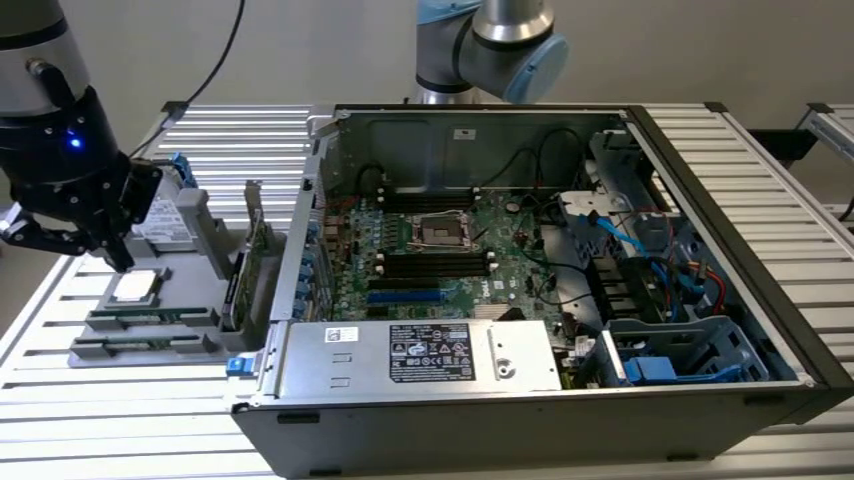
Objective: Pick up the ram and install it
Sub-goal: 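Pick up the ram and move it above insertion slot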
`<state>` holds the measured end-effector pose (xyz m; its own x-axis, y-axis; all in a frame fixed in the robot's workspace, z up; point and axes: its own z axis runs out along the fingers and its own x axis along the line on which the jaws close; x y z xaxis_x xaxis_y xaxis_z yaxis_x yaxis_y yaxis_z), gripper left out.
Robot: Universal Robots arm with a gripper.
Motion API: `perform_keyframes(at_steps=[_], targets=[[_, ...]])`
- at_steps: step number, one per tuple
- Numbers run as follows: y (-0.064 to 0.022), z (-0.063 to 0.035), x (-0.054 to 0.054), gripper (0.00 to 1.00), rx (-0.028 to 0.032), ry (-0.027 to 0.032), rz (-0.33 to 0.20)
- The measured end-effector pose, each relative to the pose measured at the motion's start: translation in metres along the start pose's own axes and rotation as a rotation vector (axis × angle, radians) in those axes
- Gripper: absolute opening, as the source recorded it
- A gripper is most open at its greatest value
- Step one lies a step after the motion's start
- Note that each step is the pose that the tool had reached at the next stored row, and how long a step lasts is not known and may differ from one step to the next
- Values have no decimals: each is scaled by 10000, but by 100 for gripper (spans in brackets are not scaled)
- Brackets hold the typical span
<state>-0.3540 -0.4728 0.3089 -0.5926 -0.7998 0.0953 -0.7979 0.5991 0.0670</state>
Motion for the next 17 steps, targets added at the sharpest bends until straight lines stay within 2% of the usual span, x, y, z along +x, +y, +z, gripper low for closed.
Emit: perform_keyframes(at_steps=[10,17], targets=[[-4,60,-6,10,162,104,-1827],[-8,107,-10,10,259,151,-3088]])
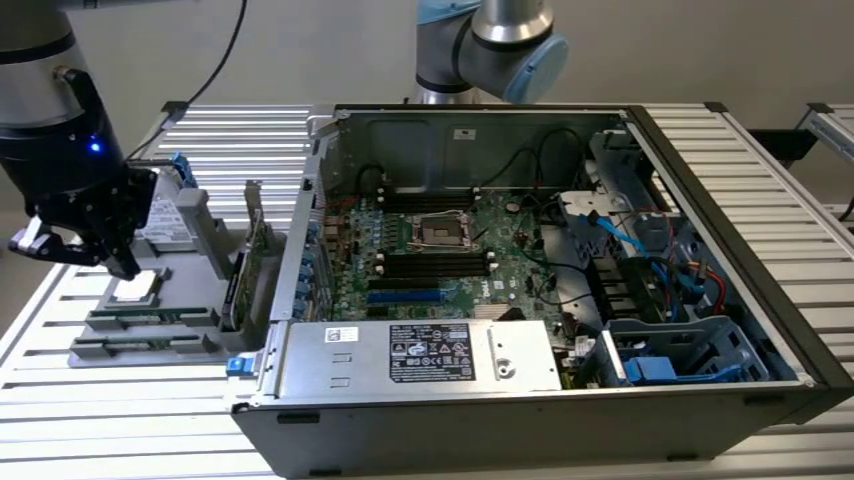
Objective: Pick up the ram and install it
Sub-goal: 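Pick up the ram and move it above insertion slot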
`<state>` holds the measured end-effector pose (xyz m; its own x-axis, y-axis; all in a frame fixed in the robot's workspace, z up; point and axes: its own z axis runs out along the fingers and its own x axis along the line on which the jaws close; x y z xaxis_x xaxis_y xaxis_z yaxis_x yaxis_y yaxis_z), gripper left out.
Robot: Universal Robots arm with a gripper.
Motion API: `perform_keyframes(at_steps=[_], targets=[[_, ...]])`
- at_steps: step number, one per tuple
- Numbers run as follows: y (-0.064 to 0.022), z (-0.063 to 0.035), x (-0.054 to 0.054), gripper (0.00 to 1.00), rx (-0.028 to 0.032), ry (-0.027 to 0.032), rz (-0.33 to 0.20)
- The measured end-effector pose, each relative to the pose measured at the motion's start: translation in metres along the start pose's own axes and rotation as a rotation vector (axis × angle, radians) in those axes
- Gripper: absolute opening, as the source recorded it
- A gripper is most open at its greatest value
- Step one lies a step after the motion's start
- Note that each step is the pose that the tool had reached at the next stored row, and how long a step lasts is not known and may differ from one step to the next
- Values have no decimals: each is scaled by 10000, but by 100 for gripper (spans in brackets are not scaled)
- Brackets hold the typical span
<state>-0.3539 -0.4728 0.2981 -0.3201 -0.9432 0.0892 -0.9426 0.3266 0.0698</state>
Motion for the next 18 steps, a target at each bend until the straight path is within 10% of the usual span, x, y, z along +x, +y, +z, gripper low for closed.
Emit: perform_keyframes(at_steps=[18], targets=[[54,42,16,10,246,183,-2823]])
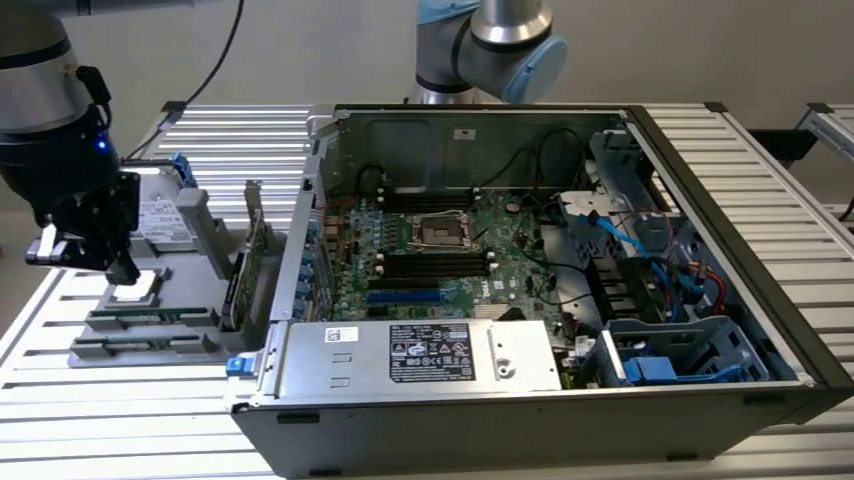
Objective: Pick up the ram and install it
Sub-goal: 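Pick up the ram and move it above insertion slot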
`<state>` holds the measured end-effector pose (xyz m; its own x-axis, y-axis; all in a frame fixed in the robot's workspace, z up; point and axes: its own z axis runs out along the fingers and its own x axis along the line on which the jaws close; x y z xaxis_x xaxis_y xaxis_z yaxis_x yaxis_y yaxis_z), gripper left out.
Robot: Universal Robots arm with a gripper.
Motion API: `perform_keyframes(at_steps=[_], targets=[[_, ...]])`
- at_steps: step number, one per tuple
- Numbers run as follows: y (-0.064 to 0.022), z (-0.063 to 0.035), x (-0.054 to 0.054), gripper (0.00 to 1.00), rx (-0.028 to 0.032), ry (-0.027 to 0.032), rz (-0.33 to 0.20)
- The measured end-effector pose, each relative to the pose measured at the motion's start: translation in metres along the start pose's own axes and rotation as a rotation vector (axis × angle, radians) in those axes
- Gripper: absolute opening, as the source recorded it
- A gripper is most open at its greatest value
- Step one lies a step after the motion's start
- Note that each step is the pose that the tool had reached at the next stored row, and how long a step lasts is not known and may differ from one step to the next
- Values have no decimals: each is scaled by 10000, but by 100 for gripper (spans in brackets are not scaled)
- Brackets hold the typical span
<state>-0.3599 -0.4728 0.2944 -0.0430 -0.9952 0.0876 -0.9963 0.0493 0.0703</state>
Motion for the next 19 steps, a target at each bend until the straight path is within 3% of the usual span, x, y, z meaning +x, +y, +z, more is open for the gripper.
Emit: perform_keyframes(at_steps=[12,15,17,19], targets=[[74,9,3,10,122,100,-1398],[74,9,3,18,123,100,-1399],[74,10,3,30,123,100,-1398],[76,21,3,30,141,100,-1395]])
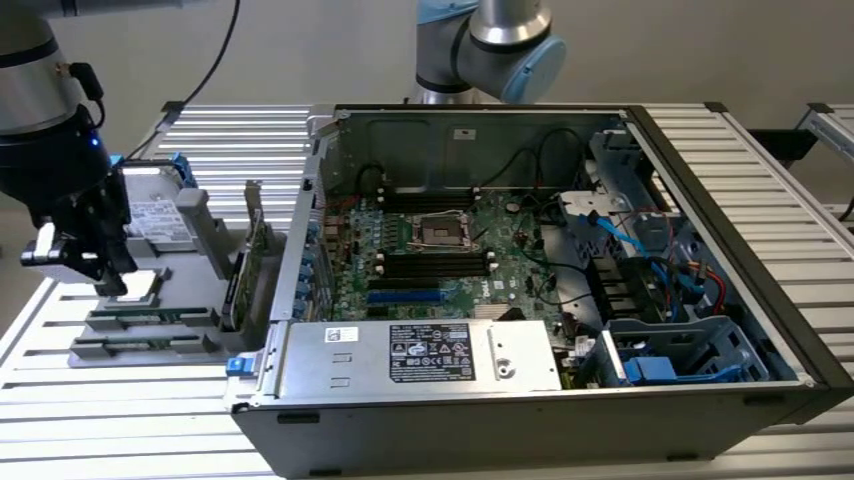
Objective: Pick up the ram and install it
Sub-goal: 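Pick up the ram and move it above insertion slot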
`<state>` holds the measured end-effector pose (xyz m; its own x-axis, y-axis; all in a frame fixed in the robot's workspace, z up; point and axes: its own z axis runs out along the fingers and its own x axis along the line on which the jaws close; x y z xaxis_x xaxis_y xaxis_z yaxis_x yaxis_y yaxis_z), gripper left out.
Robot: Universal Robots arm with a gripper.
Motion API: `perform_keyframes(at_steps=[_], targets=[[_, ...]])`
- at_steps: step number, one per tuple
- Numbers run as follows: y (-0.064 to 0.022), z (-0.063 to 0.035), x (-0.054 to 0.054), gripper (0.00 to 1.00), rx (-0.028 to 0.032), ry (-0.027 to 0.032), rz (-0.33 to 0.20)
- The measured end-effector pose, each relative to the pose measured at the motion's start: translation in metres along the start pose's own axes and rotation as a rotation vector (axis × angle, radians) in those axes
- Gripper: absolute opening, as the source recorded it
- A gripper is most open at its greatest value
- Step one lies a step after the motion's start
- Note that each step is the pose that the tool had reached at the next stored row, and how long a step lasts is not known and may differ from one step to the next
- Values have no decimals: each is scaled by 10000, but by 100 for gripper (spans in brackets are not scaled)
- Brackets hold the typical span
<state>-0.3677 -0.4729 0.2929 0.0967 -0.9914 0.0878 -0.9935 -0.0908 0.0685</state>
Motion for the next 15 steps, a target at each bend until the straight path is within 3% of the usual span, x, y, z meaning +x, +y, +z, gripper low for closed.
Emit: perform_keyframes(at_steps=[1,6,15], targets=[[6,14,-1,36,22,3,3],[57,110,-11,36,59,5,4],[117,278,0,36,65,7,6]])
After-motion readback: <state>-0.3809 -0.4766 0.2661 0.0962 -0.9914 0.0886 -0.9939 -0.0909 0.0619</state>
